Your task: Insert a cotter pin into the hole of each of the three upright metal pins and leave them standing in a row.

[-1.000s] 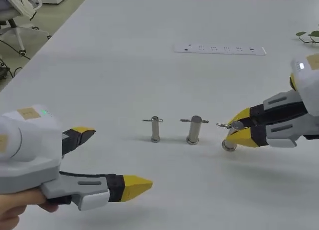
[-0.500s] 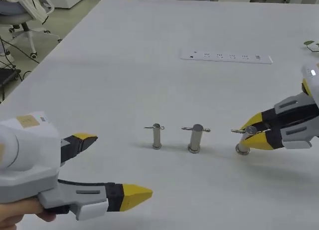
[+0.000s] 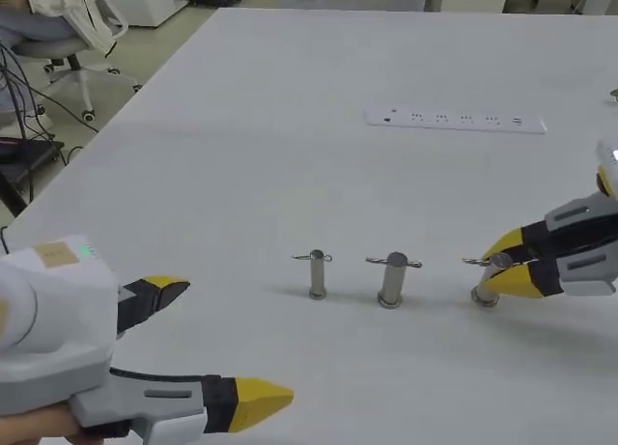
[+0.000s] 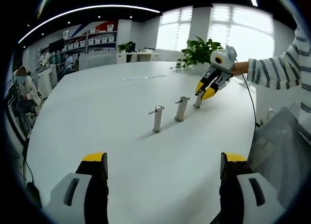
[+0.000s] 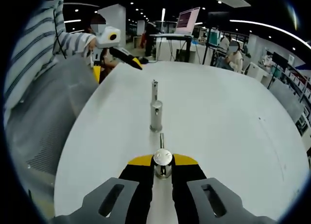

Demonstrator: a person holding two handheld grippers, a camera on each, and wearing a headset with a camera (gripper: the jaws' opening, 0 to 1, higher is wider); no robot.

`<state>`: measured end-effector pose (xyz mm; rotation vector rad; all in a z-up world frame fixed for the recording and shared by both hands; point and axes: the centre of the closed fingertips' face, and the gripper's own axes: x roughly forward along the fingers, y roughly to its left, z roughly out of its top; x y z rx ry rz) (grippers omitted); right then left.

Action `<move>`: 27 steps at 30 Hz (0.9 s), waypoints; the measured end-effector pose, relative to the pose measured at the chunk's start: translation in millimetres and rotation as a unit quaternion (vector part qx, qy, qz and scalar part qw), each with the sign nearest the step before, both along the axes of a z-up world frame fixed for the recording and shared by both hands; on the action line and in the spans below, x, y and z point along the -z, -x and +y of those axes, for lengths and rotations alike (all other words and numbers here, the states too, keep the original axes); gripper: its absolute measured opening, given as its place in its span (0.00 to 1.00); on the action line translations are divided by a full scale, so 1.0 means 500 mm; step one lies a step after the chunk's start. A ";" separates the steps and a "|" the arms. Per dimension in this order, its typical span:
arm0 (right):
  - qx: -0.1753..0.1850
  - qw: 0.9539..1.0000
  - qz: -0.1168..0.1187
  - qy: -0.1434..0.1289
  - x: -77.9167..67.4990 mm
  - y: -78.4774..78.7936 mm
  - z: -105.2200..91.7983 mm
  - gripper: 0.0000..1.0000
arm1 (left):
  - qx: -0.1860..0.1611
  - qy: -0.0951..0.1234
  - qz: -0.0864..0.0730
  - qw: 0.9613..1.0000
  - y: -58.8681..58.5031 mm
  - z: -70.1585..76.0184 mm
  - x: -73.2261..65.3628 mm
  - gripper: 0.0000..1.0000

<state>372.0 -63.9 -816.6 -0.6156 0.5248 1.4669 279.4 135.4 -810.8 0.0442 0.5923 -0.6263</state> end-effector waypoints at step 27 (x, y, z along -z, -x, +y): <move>-0.007 0.999 0.035 0.001 0.018 0.005 -0.010 0.15 | 0.010 0.016 0.017 1.000 0.018 -0.034 0.010 0.95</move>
